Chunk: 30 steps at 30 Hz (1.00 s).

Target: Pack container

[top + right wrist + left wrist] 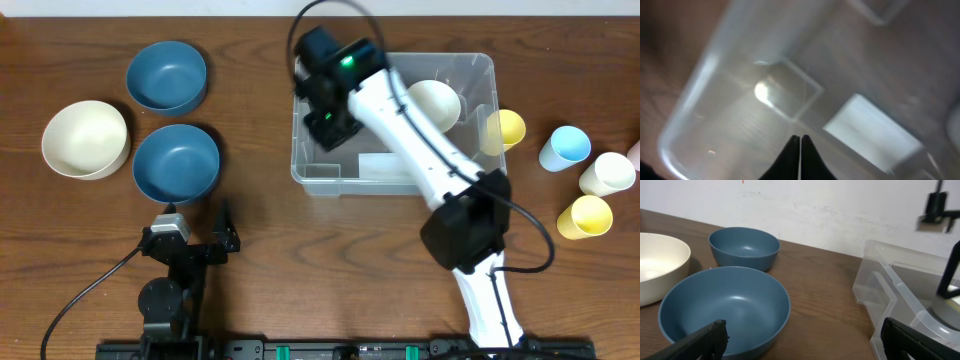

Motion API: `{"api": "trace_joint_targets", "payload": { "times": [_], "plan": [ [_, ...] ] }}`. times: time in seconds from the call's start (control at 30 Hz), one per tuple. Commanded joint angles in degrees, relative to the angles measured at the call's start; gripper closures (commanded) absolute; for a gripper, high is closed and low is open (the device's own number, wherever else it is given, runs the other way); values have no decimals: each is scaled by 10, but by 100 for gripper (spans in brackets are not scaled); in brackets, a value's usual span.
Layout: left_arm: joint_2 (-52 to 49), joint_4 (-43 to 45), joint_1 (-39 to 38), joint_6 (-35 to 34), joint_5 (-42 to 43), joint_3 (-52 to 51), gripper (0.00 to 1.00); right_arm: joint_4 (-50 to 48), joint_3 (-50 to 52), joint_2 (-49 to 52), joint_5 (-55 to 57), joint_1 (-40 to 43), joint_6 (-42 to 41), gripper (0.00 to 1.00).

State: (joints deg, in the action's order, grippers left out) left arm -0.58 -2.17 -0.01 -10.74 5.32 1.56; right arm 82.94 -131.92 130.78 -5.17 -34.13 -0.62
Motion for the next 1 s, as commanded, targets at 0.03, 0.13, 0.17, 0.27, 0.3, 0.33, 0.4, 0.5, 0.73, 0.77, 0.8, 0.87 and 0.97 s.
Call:
{"api": "trace_joint_targets", "payload": {
  "times": [0.03,0.13,0.17,0.27,0.3,0.33,0.4,0.5,0.73,0.77,0.8,0.87,0.97],
  "plan": [
    [3,-14,1,-5,0,-13,2,29,-72,-5,10,46,-24,84],
    [3,-14,1,-5,0,-13,2,56,-123,-6,14,74,-34,66],
    [3,-14,1,-5,0,-13,2,65,-139,-7,18,85,-41,60],
    [3,-14,1,-5,0,-13,2,90,-179,-8,22,120,-54,41],
    [3,-14,1,-5,0,-13,2,98,-188,-8,22,132,-59,39],
    [3,-14,1,-5,0,-13,2,105,-195,-8,23,146,-63,38],
    [3,-14,1,-5,0,-13,2,119,-201,-8,32,178,-78,36],
    [3,-14,1,-5,0,-13,2,140,-201,-8,37,226,-86,33],
    [3,-14,1,-5,0,-13,2,144,-199,-10,35,339,-97,31],
    [3,-14,1,-5,0,-13,2,144,-198,-10,32,355,-96,31],
    [3,-14,1,-5,0,-13,2,144,-196,-10,32,369,-97,31],
    [3,-14,1,-5,0,-13,2,144,-187,-10,32,399,-96,31],
    [3,-14,1,-5,0,-13,2,144,-160,-10,32,438,-96,31]
  ]
}}
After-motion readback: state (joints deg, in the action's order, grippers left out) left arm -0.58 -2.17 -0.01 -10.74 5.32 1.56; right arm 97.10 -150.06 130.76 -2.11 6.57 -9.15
